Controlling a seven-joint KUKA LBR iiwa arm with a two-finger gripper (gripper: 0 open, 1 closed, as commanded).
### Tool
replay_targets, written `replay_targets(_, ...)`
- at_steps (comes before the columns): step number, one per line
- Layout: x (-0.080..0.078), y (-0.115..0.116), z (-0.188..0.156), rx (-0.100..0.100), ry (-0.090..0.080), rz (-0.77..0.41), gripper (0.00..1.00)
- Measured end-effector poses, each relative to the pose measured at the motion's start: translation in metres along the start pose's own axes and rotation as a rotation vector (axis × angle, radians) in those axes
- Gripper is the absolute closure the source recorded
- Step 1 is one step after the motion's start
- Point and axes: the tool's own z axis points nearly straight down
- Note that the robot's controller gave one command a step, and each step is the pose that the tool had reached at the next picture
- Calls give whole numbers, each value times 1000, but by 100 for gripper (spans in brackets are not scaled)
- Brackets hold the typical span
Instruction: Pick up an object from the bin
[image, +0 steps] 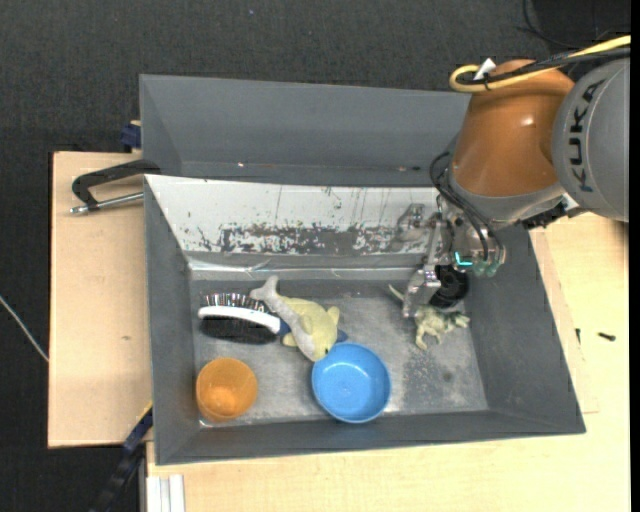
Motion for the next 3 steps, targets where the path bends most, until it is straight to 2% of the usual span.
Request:
replay_targets(1, 43, 40, 115, 1, -13, -140, 0)
replay_targets(2, 43, 41, 112, -2, -8, -140, 100)
replay_targets(3, 55, 20, -109, 5, -22, -359, 100)
